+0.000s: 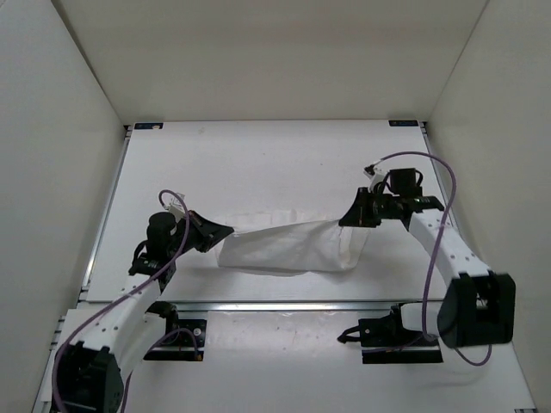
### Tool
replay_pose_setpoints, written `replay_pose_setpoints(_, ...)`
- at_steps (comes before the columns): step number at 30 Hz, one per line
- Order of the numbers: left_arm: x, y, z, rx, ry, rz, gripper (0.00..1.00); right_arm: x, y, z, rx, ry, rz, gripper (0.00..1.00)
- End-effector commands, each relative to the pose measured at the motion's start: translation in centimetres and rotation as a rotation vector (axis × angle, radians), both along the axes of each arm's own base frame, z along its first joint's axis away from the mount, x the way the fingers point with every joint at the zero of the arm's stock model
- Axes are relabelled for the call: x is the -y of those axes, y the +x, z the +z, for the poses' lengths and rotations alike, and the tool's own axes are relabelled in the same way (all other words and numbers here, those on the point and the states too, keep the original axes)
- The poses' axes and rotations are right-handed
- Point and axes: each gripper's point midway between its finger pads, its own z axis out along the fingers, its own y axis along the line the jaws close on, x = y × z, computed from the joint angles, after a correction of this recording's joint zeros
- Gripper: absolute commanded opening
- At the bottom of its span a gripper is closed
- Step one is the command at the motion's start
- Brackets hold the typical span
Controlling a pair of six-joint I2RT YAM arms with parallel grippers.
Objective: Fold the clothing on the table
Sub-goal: Fold the skirt
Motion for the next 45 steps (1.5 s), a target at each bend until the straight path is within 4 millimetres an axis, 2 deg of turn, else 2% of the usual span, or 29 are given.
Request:
replay_pose_setpoints(1,-3.5,5.8,0.3,0.081,0.093,0.214,0.00,2.2,6.8,-0.4,0.056,-0.060,-0.118,0.00)
replay_pose_setpoints(2,-3.7,7.0,0.0,0.074,0.130,0.225,0.00,2.4,7.7,-2.0,0.009,-0.083,-0.127,0.00)
replay_pose_setpoints(3,-3.8,8.0,0.5,0.090,0.148,0.234,0.00,2.2,8.8,-1.6,0.013,-0.093,-0.126,0.00)
replay_pose_setpoints(4,-3.9,8.9,-0.4,0.069,0.168,0.236,0.00,2.5,10.2,-2.5,-0.018,-0.107,-0.138,0.00)
replay_pose_setpoints(5,-4.2,10.2,-0.9,0.054,0.197,0.239,0.00,2.7,10.5,-4.1,-0.077,-0.116,-0.151,0.00)
replay_pose_setpoints(6,-3.8,11.3,-1.0,0.045,0.201,0.235,0.00,3.1,11.7,-3.7,-0.070,-0.134,-0.173,0.00)
replay_pose_setpoints(7,-3.6,12.2,-0.7,0.052,0.200,0.226,0.00,2.9,12.4,-4.3,-0.096,-0.139,-0.181,0.00)
replay_pose_setpoints(8,-3.1,12.7,-2.1,0.013,0.195,0.192,0.00,3.4,12.8,-5.5,-0.121,-0.158,-0.187,0.00)
replay_pose_setpoints(9,-2.8,13.8,-2.8,-0.003,0.189,0.180,0.03,3.3,13.1,-5.6,-0.132,-0.171,-0.191,0.09)
replay_pose_setpoints(10,-2.5,14.4,-2.6,0.001,0.168,0.166,0.08,3.6,13.9,-6.0,-0.141,-0.196,-0.197,0.25)
replay_pose_setpoints(11,-2.1,14.5,-3.5,-0.027,0.151,0.142,0.31,3.7,14.7,-6.0,-0.134,-0.213,-0.190,0.31)
replay_pose_setpoints(12,-2.2,15.0,-3.8,-0.028,0.134,0.142,0.45,3.7,14.7,-6.0,-0.146,-0.222,-0.186,0.44)
replay_pose_setpoints(14,-1.8,15.2,-3.5,-0.015,0.120,0.137,0.51,3.9,15.5,-4.4,-0.098,-0.259,-0.203,0.54)
replay_pose_setpoints(15,-1.8,15.3,-3.3,-0.008,0.119,0.135,0.54,4.1,15.8,-3.5,-0.072,-0.262,-0.215,0.54)
replay_pose_setpoints(17,-1.5,14.9,-2.6,0.005,0.104,0.104,0.57,3.3,15.1,-1.3,0.013,-0.243,-0.196,0.52)
replay_pose_setpoints(21,-0.5,13.1,-2.3,0.016,0.104,0.002,0.60,0.5,11.7,-0.1,0.046,-0.149,-0.090,0.47)
replay_pose_setpoints(24,-0.4,11.4,-4.0,-0.018,0.132,-0.029,0.60,-1.4,9.2,-1.8,0.026,-0.101,-0.053,0.48)
replay_pose_setpoints(25,-0.4,10.6,-5.2,-0.048,0.140,-0.040,0.60,-1.9,8.8,-2.0,0.016,-0.077,-0.044,0.48)
replay_pose_setpoints(28,-0.2,9.4,-8.0,-0.096,0.142,-0.056,0.56,-3.3,8.0,-3.6,-0.016,-0.039,-0.005,0.49)
replay_pose_setpoints(30,0.2,9.3,-9.0,-0.105,0.143,-0.080,0.51,-4.4,7.7,-4.0,-0.020,-0.041,0.025,0.49)
replay_pose_setpoints(32,0.8,9.1,-10.9,-0.152,0.154,-0.107,0.38,-5.0,7.7,-4.6,-0.024,-0.048,0.044,0.49)
replay_pose_setpoints(33,1.1,9.3,-10.9,-0.148,0.154,-0.112,0.34,-5.2,7.4,-5.3,-0.053,-0.046,0.046,0.48)
replay_pose_setpoints(34,1.2,9.0,-11.8,-0.176,0.158,-0.115,0.26,-5.4,7.1,-5.9,-0.077,-0.036,0.054,0.46)
replay_pose_setpoints(35,1.5,9.1,-12.1,-0.184,0.153,-0.121,0.18,-5.5,7.1,-6.1,-0.083,-0.031,0.054,0.40)
replay_pose_setpoints(36,1.5,9.0,-12.4,-0.190,0.156,-0.122,0.15,-5.4,7.1,-6.4,-0.090,-0.028,0.040,0.27)
replay_pose_setpoints(37,1.5,9.0,-12.7,-0.199,0.151,-0.117,0.08,-5.1,6.7,-6.9,-0.119,-0.024,0.027,0.18)
replay_pose_setpoints(38,1.2,9.0,-13.0,-0.206,0.152,-0.106,0.03,-5.1,6.6,-7.0,-0.120,-0.017,0.024,0.03)
replay_pose_setpoints(40,1.2,8.6,-13.3,-0.214,0.165,-0.099,0.00,-4.1,5.7,-7.8,-0.165,-0.012,-0.012,0.00)
replay_pose_setpoints(45,0.7,7.6,-14.1,-0.234,0.176,-0.092,0.00,-2.2,4.9,-8.7,-0.198,-0.064,-0.087,0.00)
